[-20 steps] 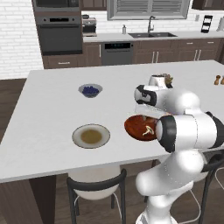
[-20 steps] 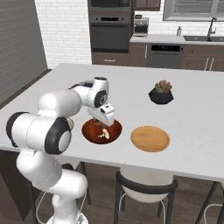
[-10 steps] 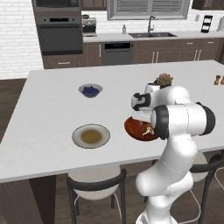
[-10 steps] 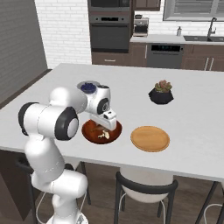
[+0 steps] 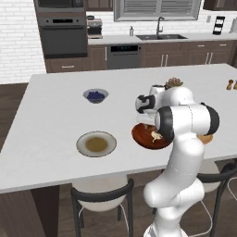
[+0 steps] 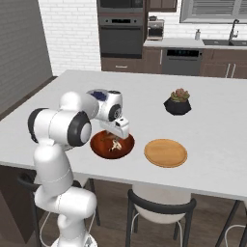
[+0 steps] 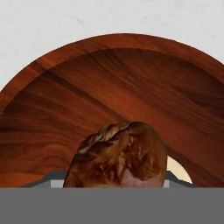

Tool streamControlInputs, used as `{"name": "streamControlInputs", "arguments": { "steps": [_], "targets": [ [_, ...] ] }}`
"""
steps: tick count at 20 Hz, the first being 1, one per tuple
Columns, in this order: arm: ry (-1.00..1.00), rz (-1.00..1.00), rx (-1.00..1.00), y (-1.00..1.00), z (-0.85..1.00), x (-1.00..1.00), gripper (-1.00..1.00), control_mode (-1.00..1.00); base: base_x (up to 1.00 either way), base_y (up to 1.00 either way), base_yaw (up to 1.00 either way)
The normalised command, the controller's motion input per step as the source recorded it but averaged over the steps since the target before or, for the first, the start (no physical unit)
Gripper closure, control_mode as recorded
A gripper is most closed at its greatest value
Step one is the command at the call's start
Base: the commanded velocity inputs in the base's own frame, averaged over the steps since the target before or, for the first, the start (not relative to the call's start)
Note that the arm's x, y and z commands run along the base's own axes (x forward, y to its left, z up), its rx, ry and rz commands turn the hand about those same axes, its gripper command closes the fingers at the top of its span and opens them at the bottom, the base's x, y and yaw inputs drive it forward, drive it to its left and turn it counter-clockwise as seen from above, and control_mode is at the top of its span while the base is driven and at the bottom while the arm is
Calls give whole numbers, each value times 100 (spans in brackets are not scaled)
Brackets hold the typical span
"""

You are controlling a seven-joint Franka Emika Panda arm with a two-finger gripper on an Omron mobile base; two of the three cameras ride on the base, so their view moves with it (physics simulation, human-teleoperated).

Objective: Pick the chicken drumstick and mushroom from their plates and place them in the bowl. Then put the bowl in the fridge.

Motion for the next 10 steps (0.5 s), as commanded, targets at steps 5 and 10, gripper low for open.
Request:
{"name": "streamControlInputs", "arguments": {
  "steps": [5, 10],
  "targets": [
    [0, 0, 0, 0, -1, -15, -100, -100, 0, 0, 0],
    [0, 0, 0, 0, 0, -11, -100, -100, 0, 0, 0]
  ]
}}
